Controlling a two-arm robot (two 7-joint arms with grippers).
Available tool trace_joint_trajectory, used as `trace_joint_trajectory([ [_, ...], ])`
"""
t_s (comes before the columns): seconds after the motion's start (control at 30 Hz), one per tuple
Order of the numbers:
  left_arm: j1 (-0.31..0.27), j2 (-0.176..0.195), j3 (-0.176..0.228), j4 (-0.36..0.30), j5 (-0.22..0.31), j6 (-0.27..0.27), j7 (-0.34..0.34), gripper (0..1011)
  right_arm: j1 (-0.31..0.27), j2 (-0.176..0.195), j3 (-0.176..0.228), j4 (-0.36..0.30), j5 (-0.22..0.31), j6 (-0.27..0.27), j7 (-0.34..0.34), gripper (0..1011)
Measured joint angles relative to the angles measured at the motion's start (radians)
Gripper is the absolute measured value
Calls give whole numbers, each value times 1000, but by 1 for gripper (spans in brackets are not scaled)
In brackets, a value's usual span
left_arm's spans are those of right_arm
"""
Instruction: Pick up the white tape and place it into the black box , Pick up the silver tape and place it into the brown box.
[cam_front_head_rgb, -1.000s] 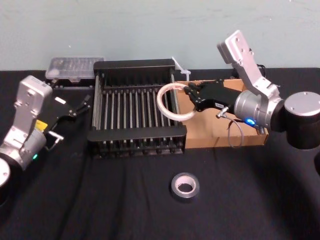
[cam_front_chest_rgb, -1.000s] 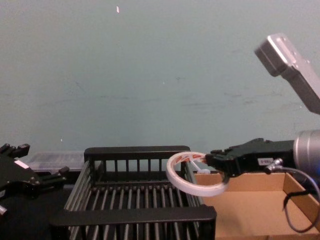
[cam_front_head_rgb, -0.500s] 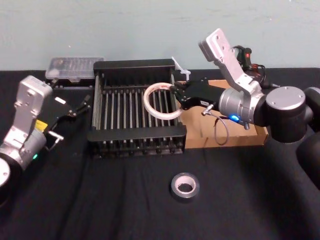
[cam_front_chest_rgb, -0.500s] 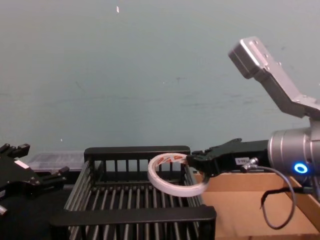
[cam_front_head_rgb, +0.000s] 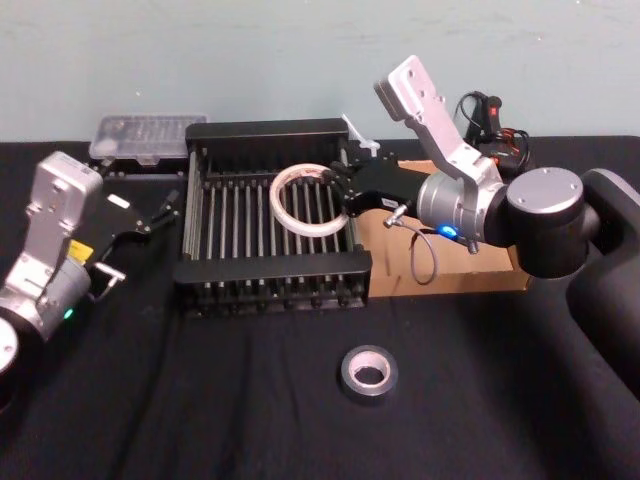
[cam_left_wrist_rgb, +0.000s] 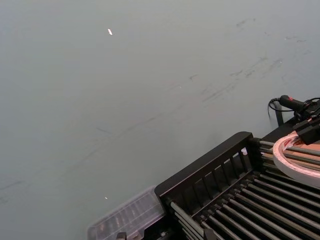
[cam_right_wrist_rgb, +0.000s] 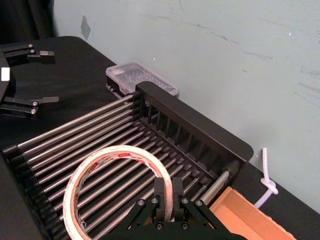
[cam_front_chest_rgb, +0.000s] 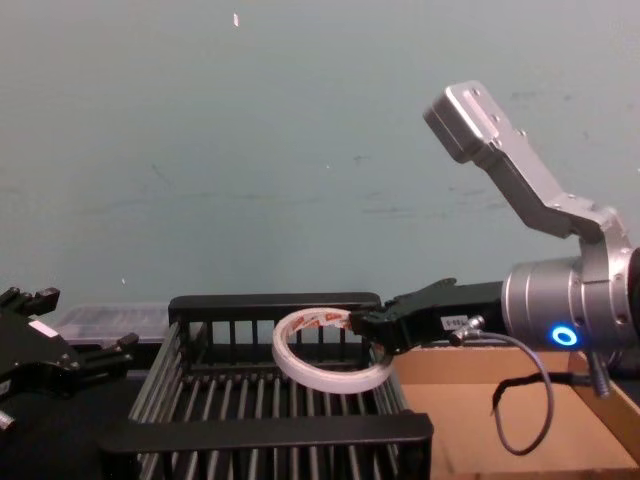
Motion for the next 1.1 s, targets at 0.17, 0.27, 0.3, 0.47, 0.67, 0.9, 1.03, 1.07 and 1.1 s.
trace_joint_trajectory([
  [0.17, 0, 0, 0, 0, 0, 0, 0, 1001, 3, -4, 0, 7, -2, -6, 0, 95],
  [0.27, 0, 0, 0, 0, 0, 0, 0, 1001, 3, -3, 0, 6, -2, -6, 0, 95],
  [0.3, 0, 0, 0, 0, 0, 0, 0, 1001, 3, -3, 0, 6, -1, -6, 0, 95],
  [0.47, 0, 0, 0, 0, 0, 0, 0, 1001, 2, -2, 0, 3, -1, -4, -1, 95],
  [0.67, 0, 0, 0, 0, 0, 0, 0, 1001, 1, -1, 0, 1, -1, -3, -1, 111],
  [0.9, 0, 0, 0, 0, 0, 0, 0, 1001, 1, -1, 0, 0, 0, -2, -1, 314],
  [1.03, 0, 0, 0, 0, 0, 0, 0, 1001, 0, 0, 0, 0, 0, -1, -1, 430],
  [1.07, 0, 0, 0, 0, 0, 0, 0, 1002, 0, 0, 0, 0, 0, -1, -1, 451],
  [1.1, 0, 0, 0, 0, 0, 0, 0, 1001, 0, 0, 0, 0, 0, -1, -1, 486],
])
